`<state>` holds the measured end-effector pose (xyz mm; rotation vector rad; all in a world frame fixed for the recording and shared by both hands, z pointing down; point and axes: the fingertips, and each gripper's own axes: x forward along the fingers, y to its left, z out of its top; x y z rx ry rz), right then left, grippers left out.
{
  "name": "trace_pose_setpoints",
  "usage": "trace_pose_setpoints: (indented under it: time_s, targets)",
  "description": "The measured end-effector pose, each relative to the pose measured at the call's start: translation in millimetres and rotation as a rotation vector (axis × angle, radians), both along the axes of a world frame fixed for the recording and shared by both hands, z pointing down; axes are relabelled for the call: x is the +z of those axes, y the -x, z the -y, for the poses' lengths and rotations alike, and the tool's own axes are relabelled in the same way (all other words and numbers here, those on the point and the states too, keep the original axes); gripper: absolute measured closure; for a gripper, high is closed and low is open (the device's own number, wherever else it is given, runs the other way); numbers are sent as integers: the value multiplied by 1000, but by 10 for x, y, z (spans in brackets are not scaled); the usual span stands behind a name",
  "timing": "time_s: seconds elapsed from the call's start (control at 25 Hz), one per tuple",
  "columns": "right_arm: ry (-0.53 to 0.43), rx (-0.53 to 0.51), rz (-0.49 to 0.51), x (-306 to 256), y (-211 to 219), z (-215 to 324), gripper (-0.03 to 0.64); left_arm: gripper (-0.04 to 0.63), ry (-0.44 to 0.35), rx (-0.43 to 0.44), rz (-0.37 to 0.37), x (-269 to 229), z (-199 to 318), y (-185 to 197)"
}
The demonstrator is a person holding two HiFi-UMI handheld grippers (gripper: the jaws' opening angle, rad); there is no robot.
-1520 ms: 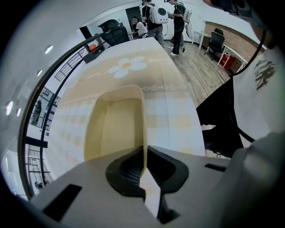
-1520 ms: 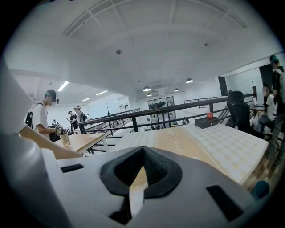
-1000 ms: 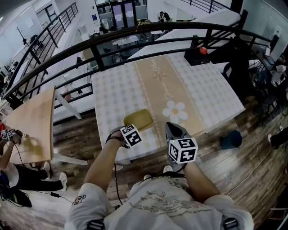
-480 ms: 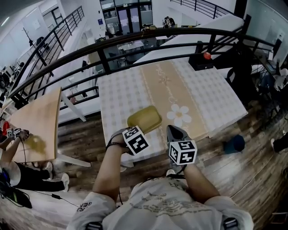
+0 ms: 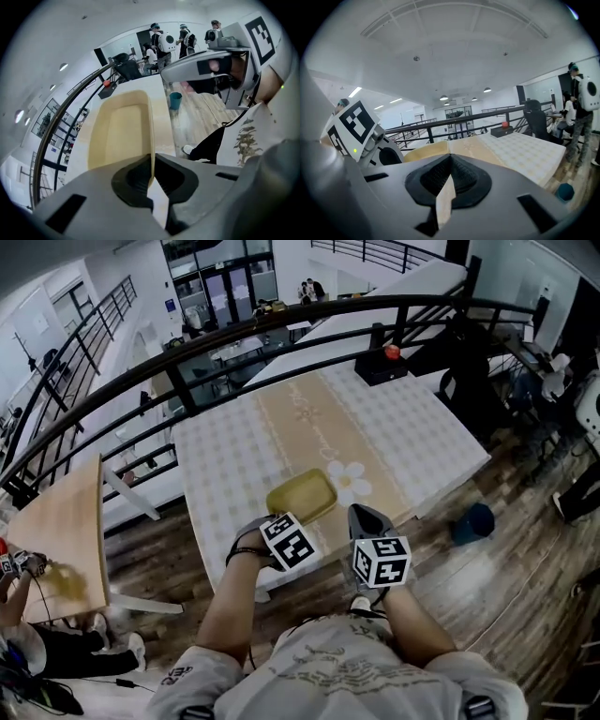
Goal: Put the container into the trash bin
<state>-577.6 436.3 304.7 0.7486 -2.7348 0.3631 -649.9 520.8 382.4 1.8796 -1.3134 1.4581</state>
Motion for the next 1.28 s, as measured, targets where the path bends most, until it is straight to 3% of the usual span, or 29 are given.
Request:
trace_pose_setpoints:
  time_s: [0.28,0.48,0.64,1.28]
  targets:
    - [-10,244,6,-22,-884,582,614,581,-12,221,6,10,685,-681]
    - [-2,463,30,-72,-1899,896,614,581,-14,403,2,-47,1186,-1505]
    - [-17,578,35,-3,-2519,1115,614,581,-14,503,3,55,1490,-2036]
    - [-8,764,46,83,-4086,1765,614,581,1,693,9,165,2282,-3613]
